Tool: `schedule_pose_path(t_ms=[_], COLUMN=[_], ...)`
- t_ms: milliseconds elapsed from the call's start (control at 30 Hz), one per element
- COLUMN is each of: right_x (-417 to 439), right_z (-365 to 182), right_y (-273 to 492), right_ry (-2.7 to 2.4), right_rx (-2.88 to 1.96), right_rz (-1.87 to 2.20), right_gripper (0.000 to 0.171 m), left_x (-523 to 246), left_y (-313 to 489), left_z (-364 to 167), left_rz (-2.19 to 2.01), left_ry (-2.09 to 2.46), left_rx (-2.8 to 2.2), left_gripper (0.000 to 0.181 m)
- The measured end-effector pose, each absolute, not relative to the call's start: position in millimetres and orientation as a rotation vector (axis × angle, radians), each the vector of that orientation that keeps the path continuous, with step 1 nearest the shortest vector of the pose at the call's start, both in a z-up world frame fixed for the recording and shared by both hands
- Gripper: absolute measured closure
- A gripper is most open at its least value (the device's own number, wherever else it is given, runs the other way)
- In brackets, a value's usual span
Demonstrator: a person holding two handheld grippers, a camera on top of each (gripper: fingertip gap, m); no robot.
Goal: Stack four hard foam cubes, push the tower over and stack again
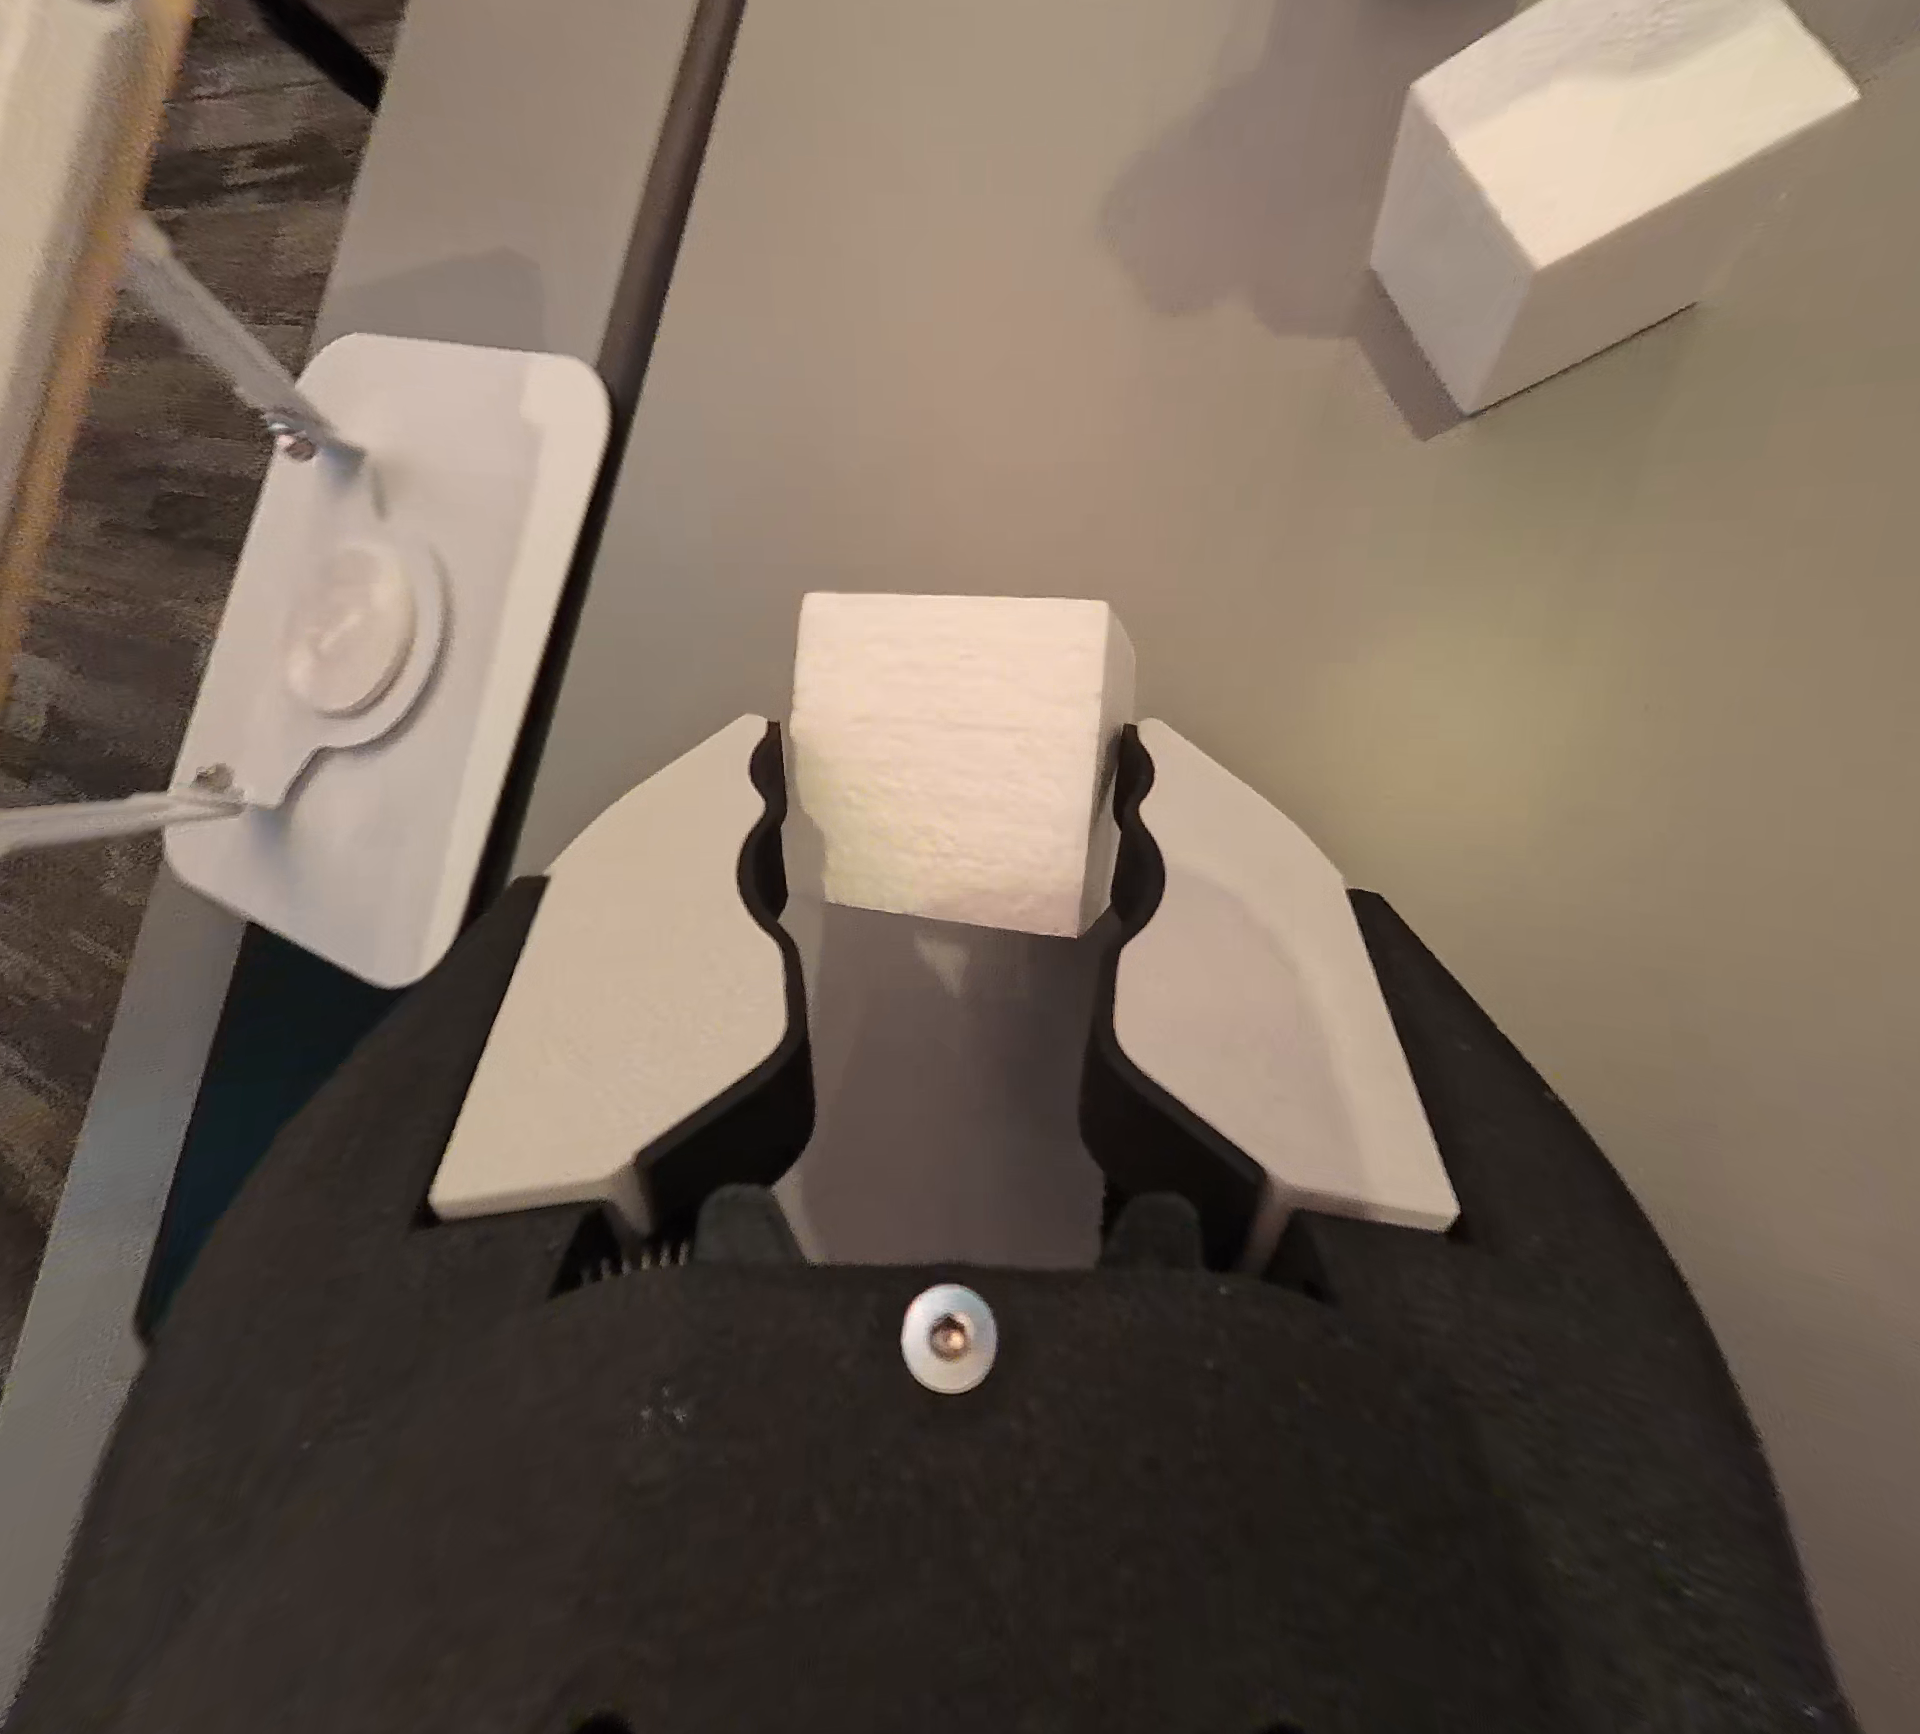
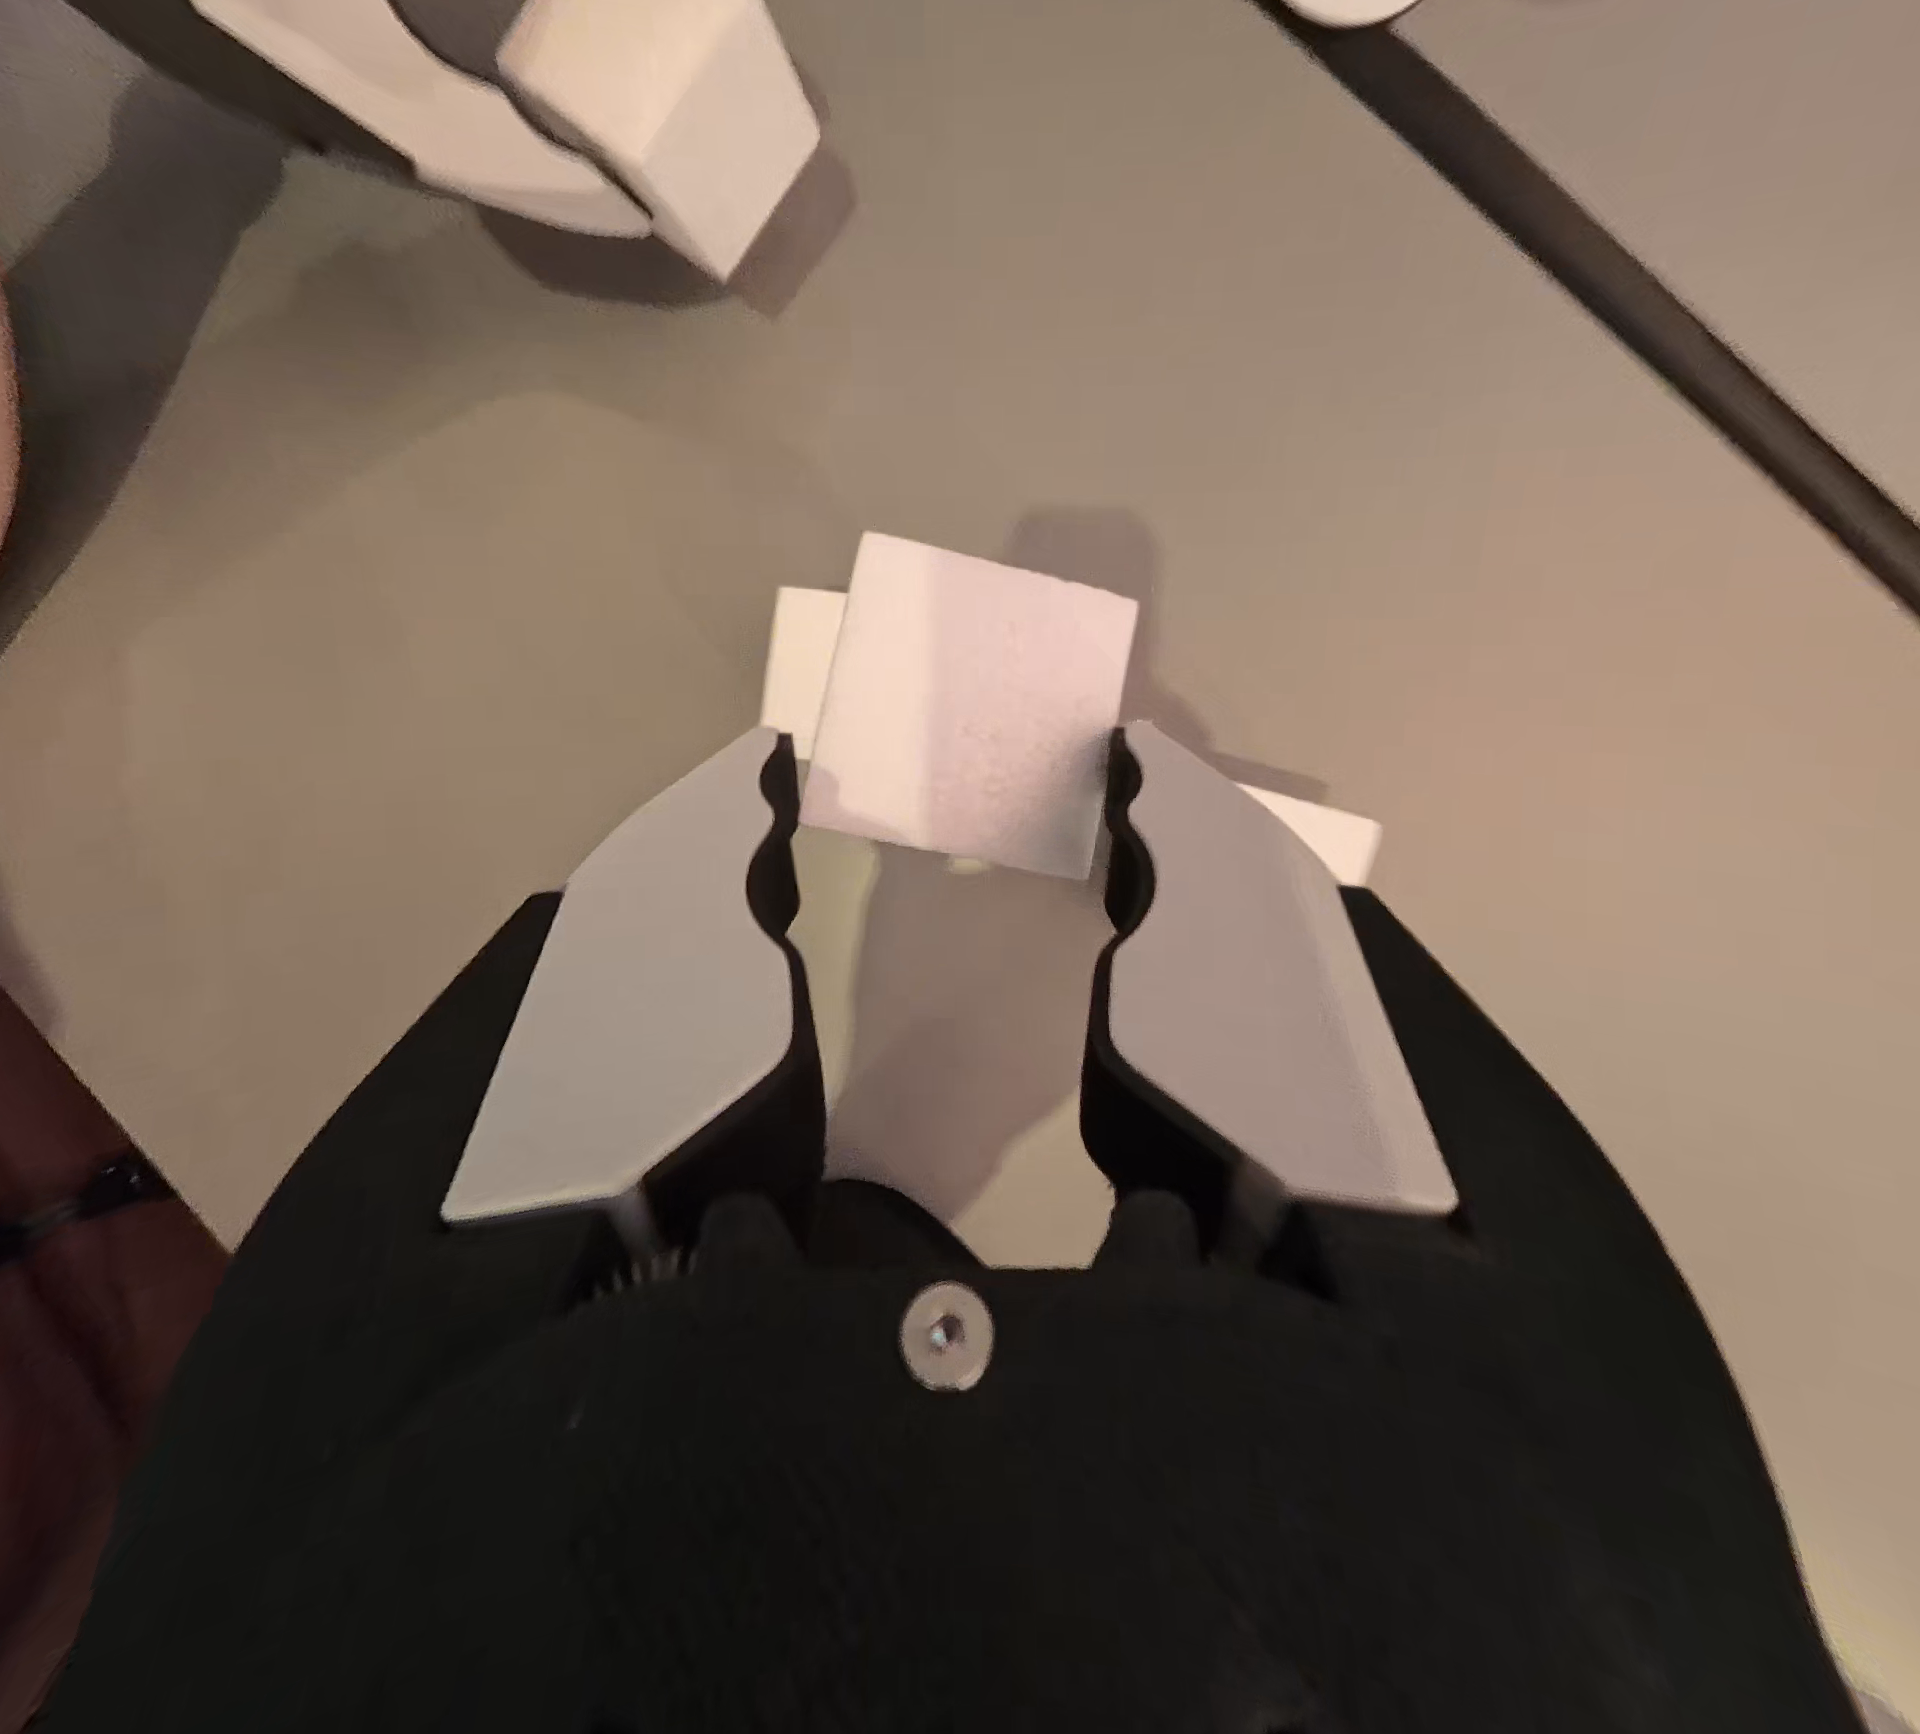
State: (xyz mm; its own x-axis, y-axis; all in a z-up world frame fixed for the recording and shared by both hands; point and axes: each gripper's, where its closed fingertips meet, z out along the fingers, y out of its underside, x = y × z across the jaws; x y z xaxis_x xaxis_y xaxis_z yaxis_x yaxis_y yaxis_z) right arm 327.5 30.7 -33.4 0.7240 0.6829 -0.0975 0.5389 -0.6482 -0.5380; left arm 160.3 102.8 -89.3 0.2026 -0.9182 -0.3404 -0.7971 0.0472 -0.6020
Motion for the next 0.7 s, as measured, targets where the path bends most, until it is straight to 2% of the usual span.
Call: schedule_pose_path(t_ms=[300, 700], right_x=[284, 290], right_z=[-64, -77], right_y=[21, 28], right_ry=[-1.130, -1.152], right_rx=[-2.517, -2.543], right_rz=[0.345, 0.197], right_gripper=[0.113, 0.113], left_x=[147, 154], left_y=[102, 97], left_z=[-61, -69], left_rz=[-0.202, -0.198], left_ry=[1.548, 1.597], left_rx=[-1.700, -1.712], left_gripper=[0.120, 0.120])
